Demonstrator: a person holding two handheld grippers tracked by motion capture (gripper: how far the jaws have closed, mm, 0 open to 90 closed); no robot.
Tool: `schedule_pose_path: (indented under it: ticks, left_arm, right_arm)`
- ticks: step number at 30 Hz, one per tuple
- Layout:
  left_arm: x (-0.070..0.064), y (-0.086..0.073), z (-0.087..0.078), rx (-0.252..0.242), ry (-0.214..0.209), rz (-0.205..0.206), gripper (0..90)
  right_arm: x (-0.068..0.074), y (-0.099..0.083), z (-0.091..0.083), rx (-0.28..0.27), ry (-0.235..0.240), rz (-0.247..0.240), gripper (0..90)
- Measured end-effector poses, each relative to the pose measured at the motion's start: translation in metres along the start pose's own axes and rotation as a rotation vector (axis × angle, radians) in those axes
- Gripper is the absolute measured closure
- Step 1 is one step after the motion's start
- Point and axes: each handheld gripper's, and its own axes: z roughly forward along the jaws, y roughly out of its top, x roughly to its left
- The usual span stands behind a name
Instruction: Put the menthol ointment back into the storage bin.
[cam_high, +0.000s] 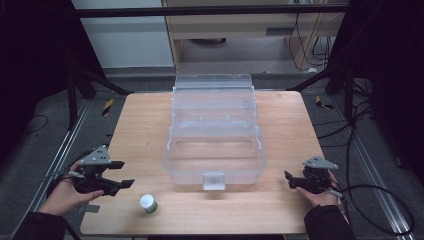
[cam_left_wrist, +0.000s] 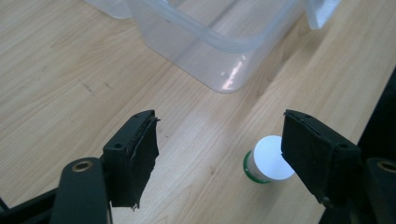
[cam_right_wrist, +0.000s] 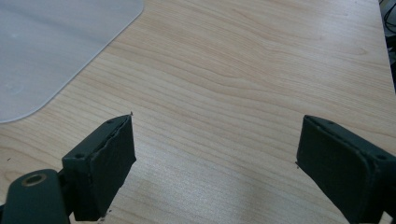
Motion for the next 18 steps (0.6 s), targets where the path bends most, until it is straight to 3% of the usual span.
schedule_pose_path:
  ticks: [10,18]
  left_arm:
    - [-0.01,0.008,0.008,0.094,-0.063,0.102,27.5]
    - [-0.018,0.01,0.016,0.169,-0.098,0.158,28.0]
  right_arm:
    - [0.0,0.0,0.0,0.005,0.002,-0.002,11.7]
    - [0.001,0.0,0.001,0.008,0.005,-0.012,11.7]
